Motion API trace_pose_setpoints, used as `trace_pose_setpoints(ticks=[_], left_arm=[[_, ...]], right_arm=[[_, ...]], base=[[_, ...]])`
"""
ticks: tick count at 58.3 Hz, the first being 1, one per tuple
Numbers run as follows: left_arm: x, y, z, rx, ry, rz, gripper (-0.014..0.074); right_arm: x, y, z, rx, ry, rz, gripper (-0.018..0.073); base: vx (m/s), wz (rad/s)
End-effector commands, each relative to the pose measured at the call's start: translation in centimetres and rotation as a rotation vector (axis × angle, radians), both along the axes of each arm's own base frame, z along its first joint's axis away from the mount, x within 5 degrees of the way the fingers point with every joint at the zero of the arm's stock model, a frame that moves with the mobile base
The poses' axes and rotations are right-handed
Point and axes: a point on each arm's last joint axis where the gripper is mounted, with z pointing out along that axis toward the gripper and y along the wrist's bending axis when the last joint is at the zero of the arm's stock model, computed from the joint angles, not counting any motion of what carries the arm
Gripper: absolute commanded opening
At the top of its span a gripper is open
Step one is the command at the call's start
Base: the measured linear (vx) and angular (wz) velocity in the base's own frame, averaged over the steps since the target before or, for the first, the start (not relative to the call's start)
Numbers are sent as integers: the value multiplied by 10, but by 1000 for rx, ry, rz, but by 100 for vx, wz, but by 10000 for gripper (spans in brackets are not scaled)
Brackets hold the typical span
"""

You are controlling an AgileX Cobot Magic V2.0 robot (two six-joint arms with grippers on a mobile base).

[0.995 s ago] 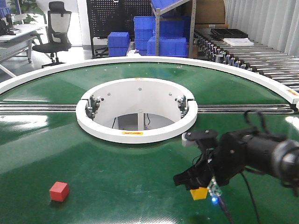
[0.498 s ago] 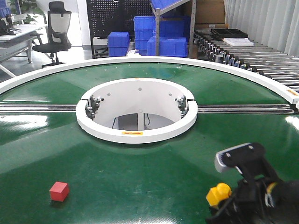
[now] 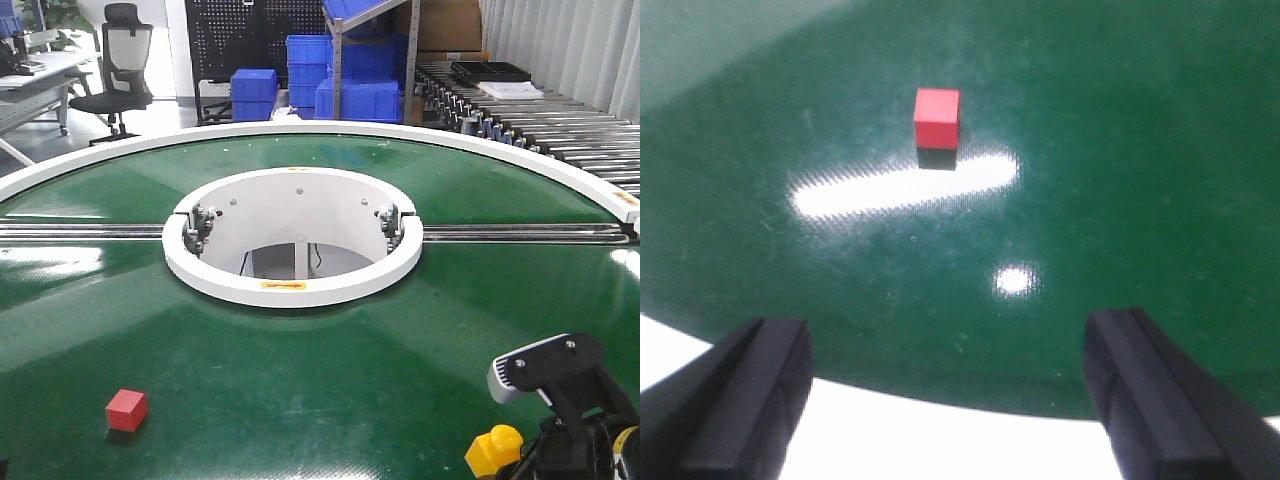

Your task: Pick red and yellow blocks into blue bin

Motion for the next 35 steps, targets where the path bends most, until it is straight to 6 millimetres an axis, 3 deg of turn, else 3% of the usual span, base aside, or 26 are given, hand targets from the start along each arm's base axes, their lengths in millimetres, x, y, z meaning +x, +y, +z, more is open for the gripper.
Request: trace_pose_setpoints(ticks=[1,22,35], left_arm=[[31,-7,10,-10,-30,-9,676],[141,-24,-12,8,79,-9,659],[204,-34,-44,24,136,-11,652]], right_arm=[[2,0,17,27,-100,4,271],[2,0,17,26,-96,4,271],[2,0,17,26,-97,4,271]], base=[[0,0],[0,0],[0,0]])
